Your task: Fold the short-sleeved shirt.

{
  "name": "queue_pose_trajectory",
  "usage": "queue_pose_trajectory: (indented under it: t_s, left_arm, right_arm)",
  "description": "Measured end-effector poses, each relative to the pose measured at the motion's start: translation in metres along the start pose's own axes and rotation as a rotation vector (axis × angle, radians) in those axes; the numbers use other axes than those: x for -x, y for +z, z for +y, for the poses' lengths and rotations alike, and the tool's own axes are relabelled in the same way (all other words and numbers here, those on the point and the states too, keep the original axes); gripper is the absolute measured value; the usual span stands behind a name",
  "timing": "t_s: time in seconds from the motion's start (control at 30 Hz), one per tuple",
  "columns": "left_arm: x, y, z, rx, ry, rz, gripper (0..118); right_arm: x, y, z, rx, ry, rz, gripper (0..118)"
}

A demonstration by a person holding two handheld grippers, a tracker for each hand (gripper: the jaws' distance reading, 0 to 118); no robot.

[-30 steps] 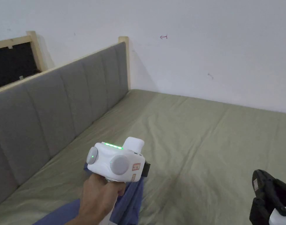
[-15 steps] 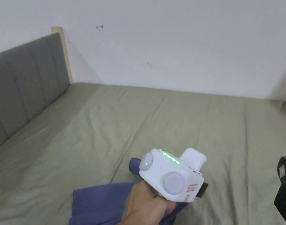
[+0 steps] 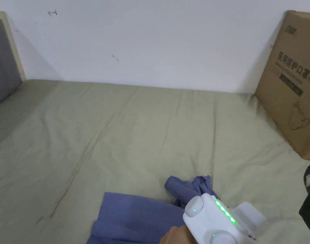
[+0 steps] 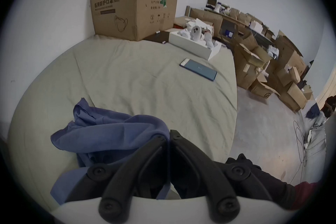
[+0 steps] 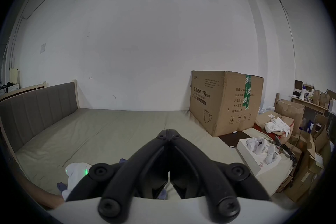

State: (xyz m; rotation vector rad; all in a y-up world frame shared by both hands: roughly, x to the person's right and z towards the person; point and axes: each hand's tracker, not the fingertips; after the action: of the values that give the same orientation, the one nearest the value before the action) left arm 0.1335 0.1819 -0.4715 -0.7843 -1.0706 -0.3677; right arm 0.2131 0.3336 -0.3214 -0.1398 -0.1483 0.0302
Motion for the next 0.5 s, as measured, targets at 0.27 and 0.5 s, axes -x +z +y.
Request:
queue_pose_trajectory:
  t_s: [0.27, 0.5]
  left_arm:
    - [0.014, 0.006, -0.011, 0.009, 0.098, 0.009, 103]
    - [0.047, 0.126, -0.032, -0.392, 0.369, 0.032, 107]
  right_arm:
    - [0.009, 0.001, 0.002, -0.022, -0.034, 0.010, 0]
    - [0.016, 0.006, 0.005, -0.018, 0.007, 0.053, 0]
